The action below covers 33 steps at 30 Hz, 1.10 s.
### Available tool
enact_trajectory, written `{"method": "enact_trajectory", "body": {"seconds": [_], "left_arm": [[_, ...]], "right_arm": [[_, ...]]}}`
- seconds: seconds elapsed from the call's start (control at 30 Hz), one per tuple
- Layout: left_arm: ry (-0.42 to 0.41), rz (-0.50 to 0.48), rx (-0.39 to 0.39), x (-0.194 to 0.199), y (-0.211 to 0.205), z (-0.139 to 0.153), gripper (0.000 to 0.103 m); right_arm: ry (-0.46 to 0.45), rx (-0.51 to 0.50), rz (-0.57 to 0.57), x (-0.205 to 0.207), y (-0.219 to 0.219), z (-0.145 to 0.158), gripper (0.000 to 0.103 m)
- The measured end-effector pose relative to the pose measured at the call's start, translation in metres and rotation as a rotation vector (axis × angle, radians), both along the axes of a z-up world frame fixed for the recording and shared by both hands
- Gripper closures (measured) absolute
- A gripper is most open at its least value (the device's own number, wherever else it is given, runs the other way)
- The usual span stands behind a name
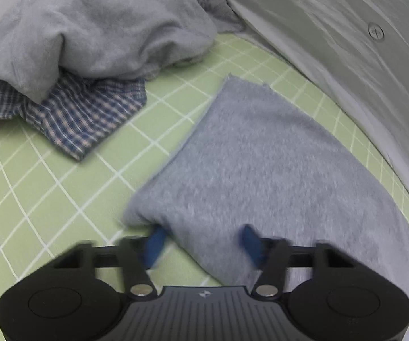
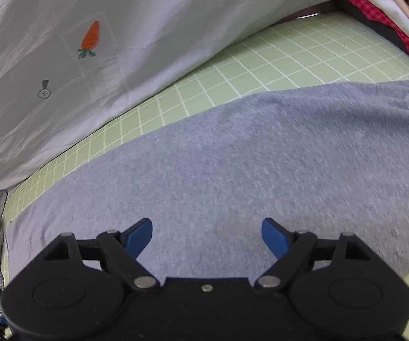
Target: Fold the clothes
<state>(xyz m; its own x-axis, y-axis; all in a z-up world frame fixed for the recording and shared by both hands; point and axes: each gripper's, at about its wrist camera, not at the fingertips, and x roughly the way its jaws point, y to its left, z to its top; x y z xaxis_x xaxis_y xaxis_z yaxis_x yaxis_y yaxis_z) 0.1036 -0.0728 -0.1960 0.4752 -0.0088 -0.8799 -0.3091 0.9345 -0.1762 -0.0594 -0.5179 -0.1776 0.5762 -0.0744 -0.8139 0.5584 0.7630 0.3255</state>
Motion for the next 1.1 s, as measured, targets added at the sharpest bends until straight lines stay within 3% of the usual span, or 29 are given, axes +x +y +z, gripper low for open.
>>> {"method": "enact_trajectory", "body": {"seconds": [0.03, 0.13, 0.23, 0.4, 0.67, 0.9, 1.1], "left_arm": [[0.001, 0.015, -0.015, 0.000, 0.004, 0.000, 0.095], [-0.024, 0.068, -0.099, 0.002, 0.026, -0.002, 0.095], [-0.060, 0.102, -0.096, -0.005, 0.049, 0.008, 0.096], [-0.054, 0.181, -0.047, -0.023, 0.088, 0.012, 0.095], [-0.054, 0.228, -0.167, -0.047, 0.107, 0.003, 0.094], [-0.136, 0.092, -0.115, -0.033, 0.083, 0.022, 0.095], [-0.219, -0.163, -0.059, -0.018, 0.026, 0.051, 0.095]], "right_arm": [[0.002, -0.002, 0.008, -0.001, 0.002, 0.002, 0.018], [0.001, -0.029, 0.034, -0.005, 0.010, 0.010, 0.018], [-0.002, -0.042, 0.038, -0.013, 0.014, 0.019, 0.018], [0.010, -0.035, 0.035, -0.031, 0.022, 0.020, 0.018], [0.052, 0.033, 0.015, -0.042, 0.028, 0.004, 0.018], [0.049, 0.009, 0.001, -0.041, 0.024, 0.008, 0.018], [0.016, 0.021, -0.046, -0.052, 0.014, 0.012, 0.018]]}}
